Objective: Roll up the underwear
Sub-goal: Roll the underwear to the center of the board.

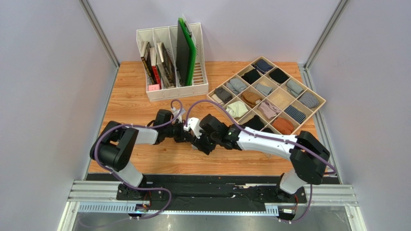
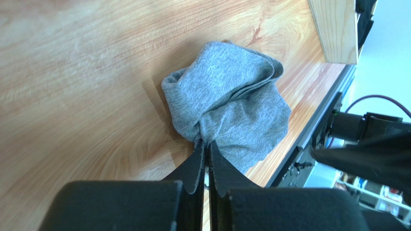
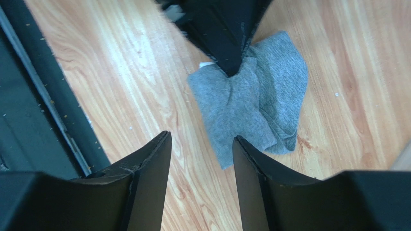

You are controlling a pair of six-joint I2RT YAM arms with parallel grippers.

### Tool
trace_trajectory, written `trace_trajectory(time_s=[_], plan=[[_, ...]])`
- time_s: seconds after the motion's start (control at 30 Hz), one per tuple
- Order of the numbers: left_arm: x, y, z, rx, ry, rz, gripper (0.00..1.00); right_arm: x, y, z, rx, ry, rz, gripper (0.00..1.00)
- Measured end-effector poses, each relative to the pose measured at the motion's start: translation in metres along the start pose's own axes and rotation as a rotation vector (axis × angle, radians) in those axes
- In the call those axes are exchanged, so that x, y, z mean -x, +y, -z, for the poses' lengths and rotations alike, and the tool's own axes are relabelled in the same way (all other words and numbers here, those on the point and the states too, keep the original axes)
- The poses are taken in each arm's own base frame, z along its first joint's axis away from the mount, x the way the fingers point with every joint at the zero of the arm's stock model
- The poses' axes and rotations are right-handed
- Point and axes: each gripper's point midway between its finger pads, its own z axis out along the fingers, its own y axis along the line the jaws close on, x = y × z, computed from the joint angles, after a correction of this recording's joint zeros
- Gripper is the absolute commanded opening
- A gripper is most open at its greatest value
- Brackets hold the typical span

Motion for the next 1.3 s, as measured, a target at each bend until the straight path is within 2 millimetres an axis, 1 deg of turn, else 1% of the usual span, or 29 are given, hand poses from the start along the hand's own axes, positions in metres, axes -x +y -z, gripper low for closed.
trace_trajectory(time_s=[0.07,0.1,0.17,0.23,0.3,0.4,0.47,0.57,0.63,0.7,0.8,0.87,1.3], plan=[[0.002,-0.001,-0.002,-0.003,0.023,0.000,0.00,0.003,0.006,0.006,-0.011,-0.029,0.033,0.54],[0.003,-0.002,-0.004,-0.008,0.034,0.001,0.00,0.000,0.010,0.008,-0.016,-0.036,0.053,0.54],[0.003,-0.002,-0.006,-0.015,0.054,-0.002,0.00,-0.009,0.016,0.006,-0.028,-0.027,0.088,0.55],[0.003,-0.003,-0.009,-0.027,0.081,-0.003,0.00,-0.026,0.022,0.001,-0.052,0.000,0.132,0.56],[0.004,-0.004,-0.011,-0.038,0.100,-0.002,0.00,-0.039,0.022,-0.002,-0.089,0.023,0.170,0.56],[0.003,-0.006,-0.013,-0.055,0.123,-0.002,0.00,-0.047,0.015,-0.003,-0.160,0.031,0.214,0.56],[0.002,-0.006,-0.013,-0.060,0.133,-0.005,0.00,-0.044,0.005,-0.002,-0.223,0.018,0.226,0.56],[0.000,-0.007,-0.012,-0.064,0.145,-0.007,0.00,-0.033,-0.009,0.000,-0.308,-0.024,0.237,0.56],[-0.002,-0.007,-0.012,-0.065,0.150,-0.005,0.00,-0.028,-0.015,-0.001,-0.341,-0.040,0.246,0.55],[-0.003,-0.007,-0.012,-0.066,0.155,-0.004,0.00,-0.028,-0.018,-0.007,-0.360,-0.035,0.262,0.55],[-0.003,-0.006,-0.011,-0.066,0.158,-0.004,0.00,-0.037,-0.019,-0.016,-0.369,0.000,0.290,0.55],[-0.004,-0.007,-0.011,-0.065,0.160,-0.003,0.00,-0.042,-0.018,-0.017,-0.369,0.013,0.302,0.55],[-0.005,-0.006,-0.011,-0.059,0.169,0.004,0.00,-0.037,-0.008,-0.013,-0.359,-0.006,0.320,0.55]])
